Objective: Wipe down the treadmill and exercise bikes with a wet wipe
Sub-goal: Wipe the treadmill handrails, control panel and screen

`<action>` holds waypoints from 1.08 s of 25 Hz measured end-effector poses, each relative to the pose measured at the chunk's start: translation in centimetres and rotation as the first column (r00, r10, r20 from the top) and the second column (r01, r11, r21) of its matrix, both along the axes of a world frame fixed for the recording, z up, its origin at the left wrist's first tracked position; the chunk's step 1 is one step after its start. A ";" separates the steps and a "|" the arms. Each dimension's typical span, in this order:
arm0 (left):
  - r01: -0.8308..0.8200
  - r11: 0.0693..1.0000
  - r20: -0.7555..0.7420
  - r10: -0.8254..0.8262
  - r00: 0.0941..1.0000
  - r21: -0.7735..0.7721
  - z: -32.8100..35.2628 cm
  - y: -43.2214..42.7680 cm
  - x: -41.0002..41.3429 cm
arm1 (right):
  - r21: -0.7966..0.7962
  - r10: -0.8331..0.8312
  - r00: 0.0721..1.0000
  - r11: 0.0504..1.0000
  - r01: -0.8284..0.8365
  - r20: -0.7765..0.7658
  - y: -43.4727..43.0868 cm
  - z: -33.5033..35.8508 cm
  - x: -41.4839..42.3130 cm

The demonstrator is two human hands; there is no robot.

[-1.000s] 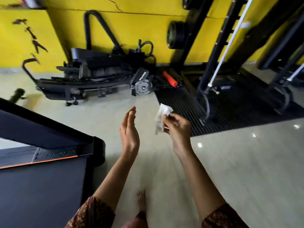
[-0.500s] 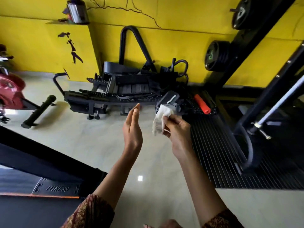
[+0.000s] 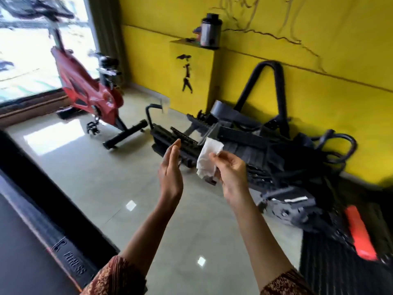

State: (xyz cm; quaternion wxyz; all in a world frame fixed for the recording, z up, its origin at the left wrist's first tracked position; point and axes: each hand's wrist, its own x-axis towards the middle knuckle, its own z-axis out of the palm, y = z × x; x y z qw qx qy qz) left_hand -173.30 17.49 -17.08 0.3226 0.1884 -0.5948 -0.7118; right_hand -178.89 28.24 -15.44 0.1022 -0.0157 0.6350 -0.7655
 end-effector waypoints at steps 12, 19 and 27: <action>-0.483 0.876 0.028 0.483 0.875 0.013 -1.6 -25.3 -15.6 | 0.204 0.411 0.897 0.903 -0.377 -0.161 -29.1 -2.4 -20.1; -0.620 0.784 -0.004 0.620 0.785 -0.016 1.0 -44.1 -22.0 | 0.149 0.553 0.820 0.832 -0.535 -0.149 -49.6 -0.7 -27.0; -0.788 0.616 0.054 0.786 0.616 0.023 -0.2 -68.0 -26.4 | 0.035 0.718 0.681 0.691 -0.722 -0.143 -75.6 -1.5 -32.3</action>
